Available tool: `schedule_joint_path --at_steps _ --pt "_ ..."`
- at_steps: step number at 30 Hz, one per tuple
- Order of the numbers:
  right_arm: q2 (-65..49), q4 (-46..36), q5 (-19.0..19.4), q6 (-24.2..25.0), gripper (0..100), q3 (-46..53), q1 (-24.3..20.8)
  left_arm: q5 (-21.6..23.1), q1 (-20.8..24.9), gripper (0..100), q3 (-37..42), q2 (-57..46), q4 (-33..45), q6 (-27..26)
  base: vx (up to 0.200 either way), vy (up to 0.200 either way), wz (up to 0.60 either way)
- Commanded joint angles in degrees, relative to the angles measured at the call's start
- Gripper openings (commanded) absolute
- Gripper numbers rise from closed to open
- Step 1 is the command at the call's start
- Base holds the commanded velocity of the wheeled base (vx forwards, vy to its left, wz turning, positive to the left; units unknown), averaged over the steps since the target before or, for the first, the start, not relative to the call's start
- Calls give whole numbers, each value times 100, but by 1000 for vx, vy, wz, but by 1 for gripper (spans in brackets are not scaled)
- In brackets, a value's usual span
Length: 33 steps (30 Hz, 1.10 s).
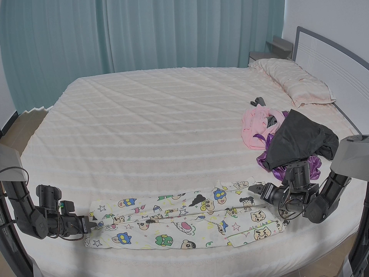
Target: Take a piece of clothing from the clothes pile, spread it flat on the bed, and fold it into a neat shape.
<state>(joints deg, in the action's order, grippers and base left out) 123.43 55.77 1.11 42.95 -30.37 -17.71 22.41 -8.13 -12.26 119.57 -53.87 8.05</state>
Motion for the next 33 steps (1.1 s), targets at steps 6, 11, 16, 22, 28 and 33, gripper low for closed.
schedule_joint_path --at_steps 6,11,16,22,28,33 --pt "559 118 -5 153 0 -277 -110 1 -4 0 -30 -12 -1 4 0 0 0" --pt "498 127 -14 179 0 -294 -110 -8 -4 0 -83 -12 -203 57 0 0 0" --pt "261 127 -14 293 0 -286 -22 -52 5 0 -83 -65 -546 118 0 0 0" --pt "-21 118 -14 390 0 -444 137 -386 189 0 -778 -478 -633 1041 0 0 0" --pt "14 118 -41 504 0 -787 154 -1546 593 0 -2008 -434 8 1823 0 0 0" --pt "6 127 -41 522 0 -1033 163 -1617 778 0 -2781 -460 746 2412 0 0 0"
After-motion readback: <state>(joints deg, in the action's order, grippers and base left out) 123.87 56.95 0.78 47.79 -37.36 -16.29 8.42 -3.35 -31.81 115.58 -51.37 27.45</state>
